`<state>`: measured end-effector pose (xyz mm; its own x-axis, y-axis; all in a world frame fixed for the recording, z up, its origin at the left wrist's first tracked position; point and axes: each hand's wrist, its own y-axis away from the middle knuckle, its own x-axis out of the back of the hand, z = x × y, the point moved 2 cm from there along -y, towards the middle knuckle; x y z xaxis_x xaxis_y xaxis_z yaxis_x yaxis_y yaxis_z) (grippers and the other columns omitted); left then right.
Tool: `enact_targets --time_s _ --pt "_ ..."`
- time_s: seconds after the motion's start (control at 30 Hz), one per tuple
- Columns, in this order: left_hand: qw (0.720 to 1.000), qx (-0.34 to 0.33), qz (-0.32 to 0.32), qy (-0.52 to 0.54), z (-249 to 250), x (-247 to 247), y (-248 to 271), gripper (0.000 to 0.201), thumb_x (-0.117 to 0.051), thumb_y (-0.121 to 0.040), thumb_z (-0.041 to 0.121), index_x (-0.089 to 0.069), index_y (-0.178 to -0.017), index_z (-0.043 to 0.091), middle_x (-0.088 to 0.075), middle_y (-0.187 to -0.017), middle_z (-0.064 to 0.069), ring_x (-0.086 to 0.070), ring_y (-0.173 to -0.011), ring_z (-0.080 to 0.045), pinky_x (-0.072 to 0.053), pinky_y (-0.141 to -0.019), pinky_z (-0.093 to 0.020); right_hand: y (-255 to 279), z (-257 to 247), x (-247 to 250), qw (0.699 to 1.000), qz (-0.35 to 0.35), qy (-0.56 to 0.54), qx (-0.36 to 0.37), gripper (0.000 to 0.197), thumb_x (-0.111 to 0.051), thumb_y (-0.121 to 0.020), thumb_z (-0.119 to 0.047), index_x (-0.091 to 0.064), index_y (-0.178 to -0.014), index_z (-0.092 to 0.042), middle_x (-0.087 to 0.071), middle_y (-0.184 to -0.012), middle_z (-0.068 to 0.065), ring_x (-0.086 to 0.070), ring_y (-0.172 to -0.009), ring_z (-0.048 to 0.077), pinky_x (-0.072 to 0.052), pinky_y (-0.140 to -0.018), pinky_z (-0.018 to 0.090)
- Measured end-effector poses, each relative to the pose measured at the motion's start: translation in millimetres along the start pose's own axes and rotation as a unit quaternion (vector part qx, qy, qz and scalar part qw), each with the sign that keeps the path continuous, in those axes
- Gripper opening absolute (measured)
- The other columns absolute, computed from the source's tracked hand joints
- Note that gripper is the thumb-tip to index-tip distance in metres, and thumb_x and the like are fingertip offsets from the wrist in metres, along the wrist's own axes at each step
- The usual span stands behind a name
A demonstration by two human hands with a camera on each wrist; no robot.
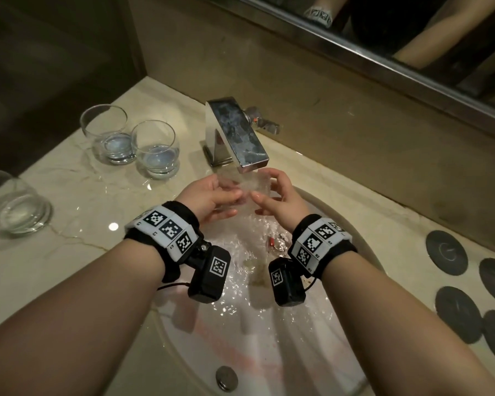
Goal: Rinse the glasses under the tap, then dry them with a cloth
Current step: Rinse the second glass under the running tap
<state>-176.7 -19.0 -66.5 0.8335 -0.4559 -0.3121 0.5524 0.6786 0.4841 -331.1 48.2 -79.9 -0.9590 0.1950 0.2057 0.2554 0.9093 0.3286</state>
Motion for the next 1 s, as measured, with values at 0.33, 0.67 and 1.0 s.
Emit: enact_targets --time_s 0.33,0.67,1.0 --pt "0.999 -0.018 -0.006 -0.048 3.4 -4.3 -0.7 0.009 -0.061 -0.086 0.005 -0.056 -0.089 0.013 -0.071 -0.067 0.003 -0.065 -0.062 -0.005 -0.045 -0.046 -0.011 -11.3 2.6 -14.5 0.982 -0.024 -0.111 -0.149 0.066 -0.036 -0.091 -0.064 -0.051 -0.128 -0.012 -0.063 -0.097 0.006 -0.059 -0.065 0.011 -0.045 -0.055 0.021" --pt "1.000 -0.006 0.013 0.005 3.0 -5.5 -0.7 0.010 -0.058 -0.090 0.011 -0.055 -0.082 0.017 -0.070 -0.067 0.005 -0.064 -0.061 -0.003 -0.038 -0.044 -0.011 2.2 -0.9 0.2 0.993 -0.050 -0.084 -0.061 0.056 -0.065 -0.087 -0.015 -0.038 -0.133 -0.029 -0.058 -0.119 0.008 -0.064 -0.083 0.022 -0.044 -0.066 0.026" --pt "1.000 -0.005 0.003 -0.016 3.1 -7.9 0.8 0.016 -0.062 -0.085 0.002 -0.052 -0.088 0.015 -0.070 -0.069 0.003 -0.066 -0.062 -0.002 -0.040 -0.044 -0.010 3.0 1.8 -3.2 0.993 -0.019 -0.093 -0.064 0.045 -0.063 -0.088 -0.026 -0.042 -0.128 -0.023 -0.058 -0.115 0.014 -0.059 -0.069 0.018 -0.043 -0.063 0.027"
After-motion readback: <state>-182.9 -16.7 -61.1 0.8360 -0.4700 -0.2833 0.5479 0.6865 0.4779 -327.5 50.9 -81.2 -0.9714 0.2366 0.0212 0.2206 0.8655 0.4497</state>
